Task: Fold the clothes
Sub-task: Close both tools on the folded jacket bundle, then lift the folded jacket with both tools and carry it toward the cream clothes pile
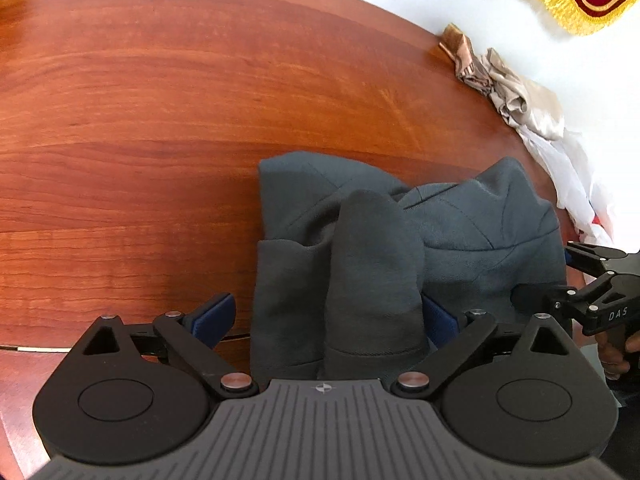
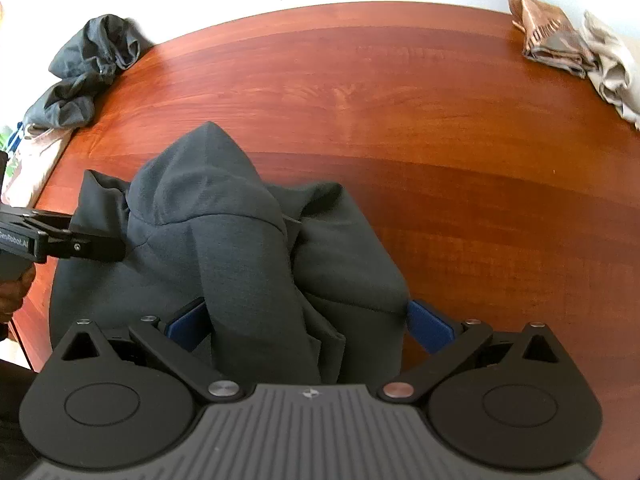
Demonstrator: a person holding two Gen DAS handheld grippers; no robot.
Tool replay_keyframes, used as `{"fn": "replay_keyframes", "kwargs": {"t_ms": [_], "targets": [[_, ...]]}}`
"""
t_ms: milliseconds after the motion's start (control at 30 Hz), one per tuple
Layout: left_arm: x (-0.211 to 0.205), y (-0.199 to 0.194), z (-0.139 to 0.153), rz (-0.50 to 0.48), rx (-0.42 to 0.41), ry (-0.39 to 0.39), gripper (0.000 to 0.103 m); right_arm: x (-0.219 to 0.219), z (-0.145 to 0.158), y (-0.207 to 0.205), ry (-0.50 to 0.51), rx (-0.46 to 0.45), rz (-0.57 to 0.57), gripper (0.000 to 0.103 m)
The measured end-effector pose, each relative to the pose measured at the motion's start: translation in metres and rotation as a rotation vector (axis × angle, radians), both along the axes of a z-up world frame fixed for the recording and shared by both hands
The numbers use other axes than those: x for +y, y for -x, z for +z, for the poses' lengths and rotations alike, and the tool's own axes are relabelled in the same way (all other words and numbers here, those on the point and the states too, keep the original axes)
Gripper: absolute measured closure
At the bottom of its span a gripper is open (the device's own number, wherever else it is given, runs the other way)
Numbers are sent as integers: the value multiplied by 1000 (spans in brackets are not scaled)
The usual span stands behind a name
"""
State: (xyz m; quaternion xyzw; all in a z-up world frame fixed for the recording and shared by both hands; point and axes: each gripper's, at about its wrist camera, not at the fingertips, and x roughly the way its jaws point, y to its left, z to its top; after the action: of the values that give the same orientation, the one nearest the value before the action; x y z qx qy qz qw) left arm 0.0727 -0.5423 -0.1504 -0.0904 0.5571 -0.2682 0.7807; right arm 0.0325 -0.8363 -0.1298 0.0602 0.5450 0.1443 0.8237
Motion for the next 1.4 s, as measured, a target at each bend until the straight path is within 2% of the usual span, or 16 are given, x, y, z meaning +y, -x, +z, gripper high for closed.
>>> {"fn": "replay_keyframes", "kwargs": {"t_ms": [333, 700, 900, 967, 1000, 1067, 1167, 1333, 1400], "targets": [[-11, -5, -8, -36, 37, 7, 5, -18, -19, -3, -112, 59, -44, 0], [-26, 6, -8, -93, 16, -25, 7, -20, -38, -14, -209, 102, -27, 0], [-27, 10, -7, -88, -1, -28, 18, -19, -41, -16, -234, 95, -34, 0], [-30, 14, -4, -87, -22, -34, 27, -18, -41, -16, -242, 91, -34, 2], [-33, 16, -2, -87, -35, -40, 31, -18, -40, -15, -248, 87, -33, 4], [-38, 25, 5, -85, -81, -60, 48, -18, -37, -14, -259, 78, -30, 9], [-45, 38, 15, -72, -135, -80, 62, -17, -32, -11, -273, 61, -22, 21], [-49, 47, 26, -43, -165, -79, 69, -17, -18, 1, -279, 24, -16, 47], [-49, 48, 33, -25, -171, -62, 70, -18, -10, 5, -279, 8, -14, 52]]}}
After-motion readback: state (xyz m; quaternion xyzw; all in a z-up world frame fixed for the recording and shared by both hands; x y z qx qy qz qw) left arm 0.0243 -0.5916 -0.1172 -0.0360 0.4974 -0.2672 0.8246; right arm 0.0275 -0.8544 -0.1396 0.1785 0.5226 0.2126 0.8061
